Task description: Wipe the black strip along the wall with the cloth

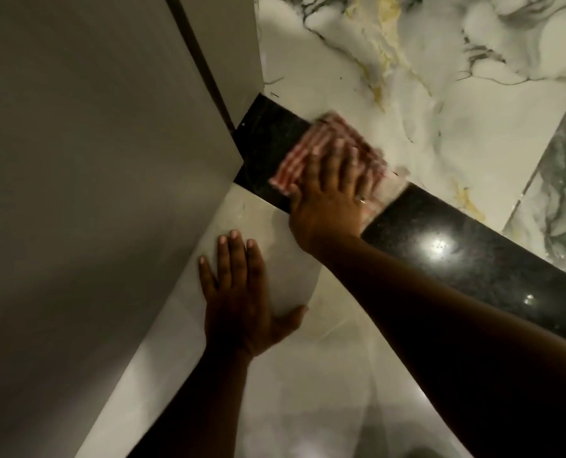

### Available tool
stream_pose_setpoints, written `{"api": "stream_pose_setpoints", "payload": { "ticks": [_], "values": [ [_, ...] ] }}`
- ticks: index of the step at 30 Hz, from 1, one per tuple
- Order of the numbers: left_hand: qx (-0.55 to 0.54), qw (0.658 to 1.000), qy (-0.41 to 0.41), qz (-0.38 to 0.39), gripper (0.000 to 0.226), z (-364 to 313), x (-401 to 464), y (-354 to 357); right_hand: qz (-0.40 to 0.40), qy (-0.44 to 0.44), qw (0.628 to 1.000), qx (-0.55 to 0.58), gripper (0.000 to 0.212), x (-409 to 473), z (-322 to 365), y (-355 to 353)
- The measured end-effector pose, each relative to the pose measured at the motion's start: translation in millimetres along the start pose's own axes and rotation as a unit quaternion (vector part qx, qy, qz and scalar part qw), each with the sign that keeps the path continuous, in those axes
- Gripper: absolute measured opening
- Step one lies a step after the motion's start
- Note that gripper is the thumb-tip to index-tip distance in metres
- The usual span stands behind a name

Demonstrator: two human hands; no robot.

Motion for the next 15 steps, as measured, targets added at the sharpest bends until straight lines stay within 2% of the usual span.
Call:
{"api": "stream_pose_setpoints", "payload": {
  "ticks": [3, 5, 7, 10, 13, 15],
  "values": [
    [-0.011, 1.0, 0.003, -0.011, 0.123, 2.5, -0.8, 0.2, -0.011, -0.161, 0.985, -0.054, 0.068, -2.5, 17.6, -5.5],
    [-0.01, 1.0, 0.005, -0.016, 0.125, 2.9, -1.4, 0.0, -0.014, -0.254, 0.962, -0.097, 0.07, -14.5, 4.3, -4.8],
    [-0.004, 1.0, 0.003, -0.011, 0.126, 2.2, -1.0, 0.0, -0.03, -0.309, 0.943, -0.12, 0.072, -20.7, -20.4, -5.5],
    [-0.008, 1.0, 0.004, -0.02, 0.123, -0.1, 0.0, -1.5, -0.038, -0.266, 0.955, -0.123, 0.082, 3.2, -38.3, -9.1],
    [-0.017, 1.0, 0.003, -0.016, 0.122, -0.7, -0.8, 0.1, -0.057, -0.21, 0.974, -0.069, 0.094, 34.2, 1.7, -19.2],
    [-0.016, 1.0, 0.002, -0.004, 0.123, -0.2, -0.8, 1.2, -0.071, -0.205, 0.974, -0.068, 0.094, 49.0, 37.9, -24.9]
  ]
}}
Point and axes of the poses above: each hand's wrist, its own x-axis towards the middle knuckle, its own y-axis out of the palm, z = x × y, the point moved 4 cm from there along x, towards the middle knuckle, and after that the axes turned 14 degrees about -x, right-handed, at the moved point
